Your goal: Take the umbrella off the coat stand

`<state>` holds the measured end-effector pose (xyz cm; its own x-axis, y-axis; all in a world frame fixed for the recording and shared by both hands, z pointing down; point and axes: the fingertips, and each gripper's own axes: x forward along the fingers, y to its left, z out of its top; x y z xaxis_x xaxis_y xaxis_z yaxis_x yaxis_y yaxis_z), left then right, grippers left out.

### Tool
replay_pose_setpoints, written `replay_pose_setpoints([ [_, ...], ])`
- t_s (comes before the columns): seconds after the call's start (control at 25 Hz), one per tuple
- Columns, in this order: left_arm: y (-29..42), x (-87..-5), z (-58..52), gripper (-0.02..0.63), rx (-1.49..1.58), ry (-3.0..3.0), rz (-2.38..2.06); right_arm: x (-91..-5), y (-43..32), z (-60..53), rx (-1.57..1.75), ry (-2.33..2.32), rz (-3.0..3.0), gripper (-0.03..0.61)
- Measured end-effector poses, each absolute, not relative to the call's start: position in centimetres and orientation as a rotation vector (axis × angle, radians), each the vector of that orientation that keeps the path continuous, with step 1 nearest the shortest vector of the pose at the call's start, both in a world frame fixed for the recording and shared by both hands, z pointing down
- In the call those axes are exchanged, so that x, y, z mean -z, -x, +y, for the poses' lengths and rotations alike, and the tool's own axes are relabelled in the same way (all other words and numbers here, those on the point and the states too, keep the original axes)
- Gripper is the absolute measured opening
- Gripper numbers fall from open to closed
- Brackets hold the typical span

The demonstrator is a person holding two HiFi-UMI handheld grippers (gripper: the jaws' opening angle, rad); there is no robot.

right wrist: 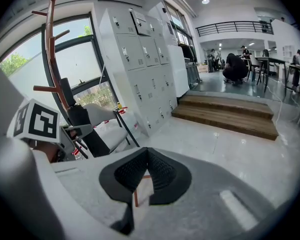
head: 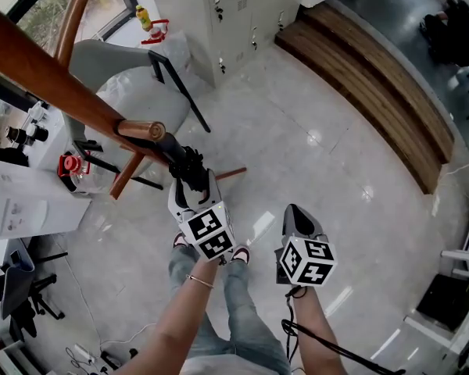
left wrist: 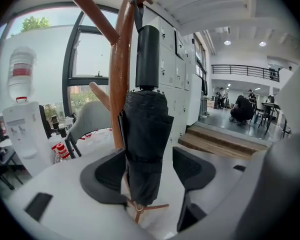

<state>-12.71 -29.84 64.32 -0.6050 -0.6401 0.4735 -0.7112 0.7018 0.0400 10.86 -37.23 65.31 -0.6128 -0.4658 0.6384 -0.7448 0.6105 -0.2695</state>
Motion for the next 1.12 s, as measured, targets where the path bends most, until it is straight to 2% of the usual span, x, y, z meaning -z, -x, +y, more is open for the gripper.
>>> replay_pose_setpoints([
  [0.76, 15.4, -64.9, -30.9, 0.281, -0.105, -0.616, -2.529, -68.2, -10.1, -37.8, -0.786, -0.872, -2.284, 0.005],
  [1.12, 15.2, -65.1, -30.8, 0.256, -0.136, -0.692, -2.5, -68.7, -10.3, -38.3, -0.791, -0.854, -2.276, 0.005],
])
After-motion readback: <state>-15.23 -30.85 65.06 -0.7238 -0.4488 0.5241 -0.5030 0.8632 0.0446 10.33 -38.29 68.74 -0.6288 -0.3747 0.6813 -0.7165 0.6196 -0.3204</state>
